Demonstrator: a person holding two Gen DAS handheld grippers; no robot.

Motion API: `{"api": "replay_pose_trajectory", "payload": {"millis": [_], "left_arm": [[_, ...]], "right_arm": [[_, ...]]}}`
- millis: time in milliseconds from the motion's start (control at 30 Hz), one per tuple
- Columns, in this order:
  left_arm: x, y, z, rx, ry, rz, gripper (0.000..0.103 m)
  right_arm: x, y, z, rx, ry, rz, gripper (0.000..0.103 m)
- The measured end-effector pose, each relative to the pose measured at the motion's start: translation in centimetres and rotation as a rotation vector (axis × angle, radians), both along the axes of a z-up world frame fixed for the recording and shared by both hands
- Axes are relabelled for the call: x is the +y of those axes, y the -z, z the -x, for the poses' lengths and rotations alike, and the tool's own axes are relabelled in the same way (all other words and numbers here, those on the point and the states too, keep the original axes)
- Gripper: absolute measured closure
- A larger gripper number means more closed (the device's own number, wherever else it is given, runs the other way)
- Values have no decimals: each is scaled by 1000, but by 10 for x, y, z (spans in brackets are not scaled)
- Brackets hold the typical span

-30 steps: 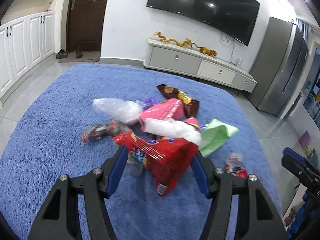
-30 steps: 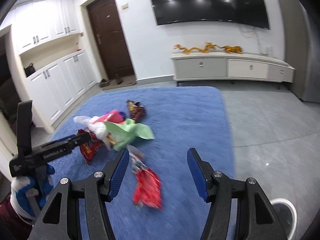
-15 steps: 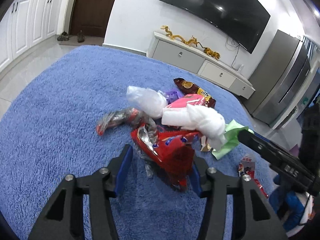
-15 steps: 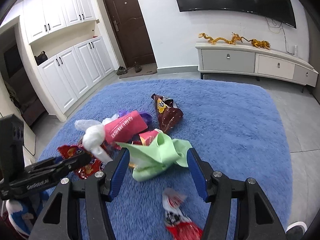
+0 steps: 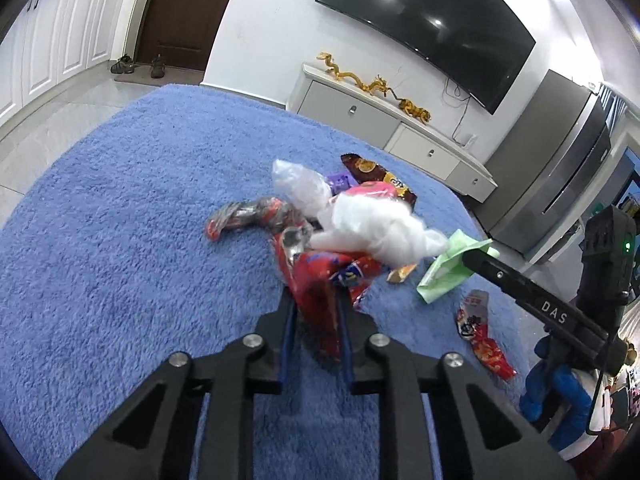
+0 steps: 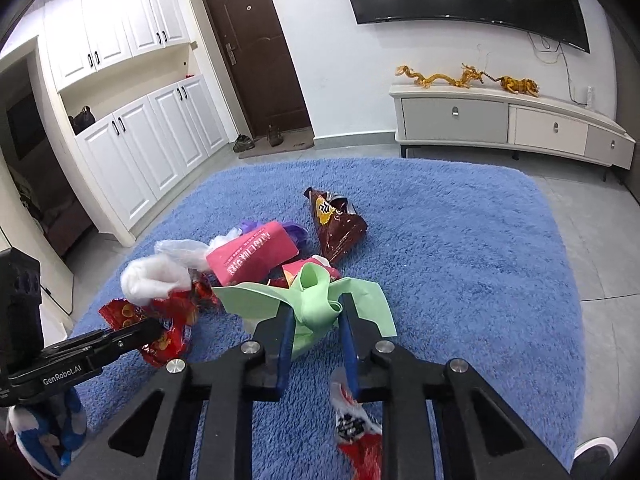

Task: Collect trash
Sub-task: 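Grasp the red chip bag with the left tool while the right tool grasps the green bag, then carry both bags over the trash bin and open both tools to drop them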

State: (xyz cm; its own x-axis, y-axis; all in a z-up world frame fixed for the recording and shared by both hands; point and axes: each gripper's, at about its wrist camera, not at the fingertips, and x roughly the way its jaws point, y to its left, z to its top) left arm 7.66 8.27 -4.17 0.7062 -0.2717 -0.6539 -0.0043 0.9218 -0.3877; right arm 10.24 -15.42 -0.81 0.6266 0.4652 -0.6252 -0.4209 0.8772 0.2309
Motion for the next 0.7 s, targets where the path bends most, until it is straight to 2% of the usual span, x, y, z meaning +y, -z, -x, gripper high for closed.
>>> {"api": "replay_pose_trajectory", "payload": {"millis": [100,267,700], "left_arm": [[-4,-10,11,-32,-6,-98,88],[-7,-22,28,-63,-7,-186,92],[-4,-55,64,-124,-46,-214,93]], "right_arm": [[-4,-6,7,-13,10,-9,83],[-10,-19,22,-40,24,-16,83],[-35,-46,60,-100,70,-61,83]]}}
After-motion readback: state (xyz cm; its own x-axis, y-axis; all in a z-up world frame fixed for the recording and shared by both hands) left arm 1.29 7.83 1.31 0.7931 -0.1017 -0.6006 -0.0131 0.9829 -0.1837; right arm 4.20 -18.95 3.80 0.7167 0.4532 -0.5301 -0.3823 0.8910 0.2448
